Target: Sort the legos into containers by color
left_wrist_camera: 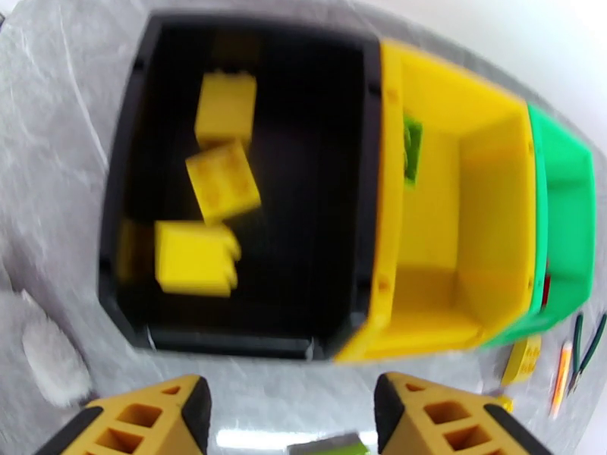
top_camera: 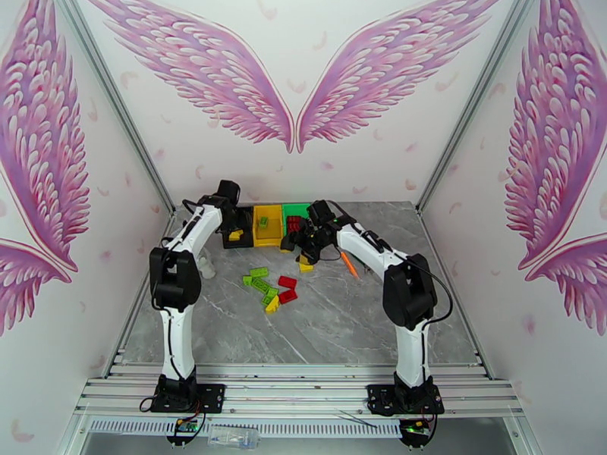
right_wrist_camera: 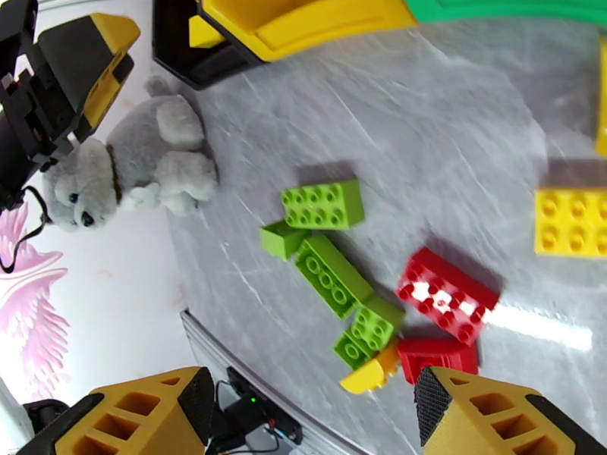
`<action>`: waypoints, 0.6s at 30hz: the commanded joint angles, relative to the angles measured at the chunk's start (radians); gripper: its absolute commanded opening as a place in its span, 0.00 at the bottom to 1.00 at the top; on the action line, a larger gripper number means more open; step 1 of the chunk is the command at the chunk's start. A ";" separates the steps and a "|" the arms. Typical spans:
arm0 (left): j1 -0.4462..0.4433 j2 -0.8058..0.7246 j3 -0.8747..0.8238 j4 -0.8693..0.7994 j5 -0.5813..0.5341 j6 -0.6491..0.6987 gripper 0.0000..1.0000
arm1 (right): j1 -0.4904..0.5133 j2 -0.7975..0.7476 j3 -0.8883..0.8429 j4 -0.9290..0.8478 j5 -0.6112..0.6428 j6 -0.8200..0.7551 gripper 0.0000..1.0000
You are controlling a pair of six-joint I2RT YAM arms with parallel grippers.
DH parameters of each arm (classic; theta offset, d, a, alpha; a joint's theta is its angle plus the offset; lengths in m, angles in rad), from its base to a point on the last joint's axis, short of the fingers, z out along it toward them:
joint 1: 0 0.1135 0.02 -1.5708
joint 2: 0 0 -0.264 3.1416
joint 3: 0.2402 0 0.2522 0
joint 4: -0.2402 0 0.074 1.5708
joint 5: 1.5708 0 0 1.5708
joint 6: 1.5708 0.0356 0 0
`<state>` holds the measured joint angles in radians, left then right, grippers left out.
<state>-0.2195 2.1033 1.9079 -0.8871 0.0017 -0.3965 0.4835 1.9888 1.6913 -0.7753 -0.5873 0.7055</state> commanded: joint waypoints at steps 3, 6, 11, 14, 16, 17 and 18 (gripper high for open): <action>-0.101 -0.244 -0.247 0.068 -0.043 -0.039 0.61 | 0.015 -0.127 -0.147 -0.075 0.083 -0.061 0.71; -0.168 -0.344 -0.393 0.077 -0.062 -0.087 0.61 | 0.026 -0.191 -0.248 -0.065 0.100 -0.064 0.72; -0.305 -0.489 -0.609 0.081 -0.090 -0.199 0.63 | 0.050 -0.290 -0.396 -0.041 0.134 -0.060 0.76; -0.388 -0.565 -0.745 0.106 -0.103 -0.255 0.65 | 0.061 -0.344 -0.473 -0.027 0.146 -0.051 0.76; -0.436 -0.606 -0.821 0.143 -0.094 -0.273 0.66 | 0.068 -0.379 -0.521 -0.014 0.149 -0.040 0.77; -0.460 -0.621 -0.855 0.165 -0.084 -0.275 0.66 | 0.069 -0.397 -0.544 -0.009 0.149 -0.035 0.77; -0.478 -0.630 -0.881 0.182 -0.078 -0.278 0.66 | 0.073 -0.414 -0.564 -0.004 0.151 -0.032 0.77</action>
<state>-0.6636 1.5261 1.0870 -0.7731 -0.0723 -0.6247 0.5461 1.6314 1.1728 -0.8089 -0.4652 0.6586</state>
